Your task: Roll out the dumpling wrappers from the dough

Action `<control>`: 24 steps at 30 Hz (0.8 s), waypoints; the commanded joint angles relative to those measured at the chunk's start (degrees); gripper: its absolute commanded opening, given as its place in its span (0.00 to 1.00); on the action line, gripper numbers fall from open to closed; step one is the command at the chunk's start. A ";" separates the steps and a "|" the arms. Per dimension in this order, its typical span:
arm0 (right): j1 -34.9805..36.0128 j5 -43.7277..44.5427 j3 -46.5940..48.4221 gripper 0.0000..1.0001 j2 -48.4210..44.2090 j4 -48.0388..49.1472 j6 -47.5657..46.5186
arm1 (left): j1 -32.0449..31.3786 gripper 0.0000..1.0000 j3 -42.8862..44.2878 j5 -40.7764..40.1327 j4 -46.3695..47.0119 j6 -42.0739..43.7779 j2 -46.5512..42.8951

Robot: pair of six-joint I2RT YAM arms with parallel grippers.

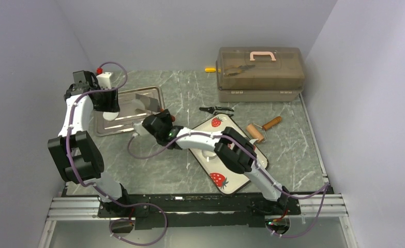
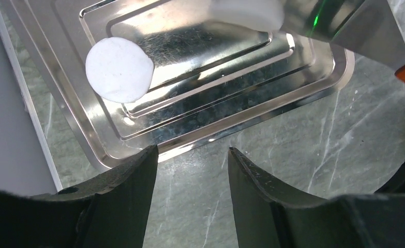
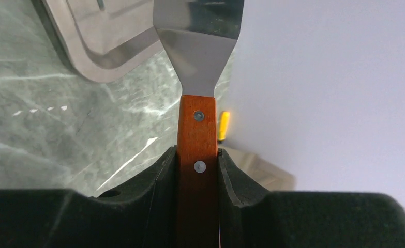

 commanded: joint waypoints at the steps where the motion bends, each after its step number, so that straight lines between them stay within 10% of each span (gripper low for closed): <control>1: 0.39 7.67 -1.53 0.00 -0.14 26.26 -21.02 | 0.73 0.57 0.65 2.28 0.58 0.17 -0.99; 14: -5.65 12.43 10.03 0.00 0.75 22.80 -16.04 | 1.63 0.58 -0.33 2.83 0.41 1.07 -1.86; 24: -12.95 -8.94 7.26 0.00 -25.76 -32.87 43.97 | 1.33 0.63 0.82 5.05 0.07 -0.64 -0.98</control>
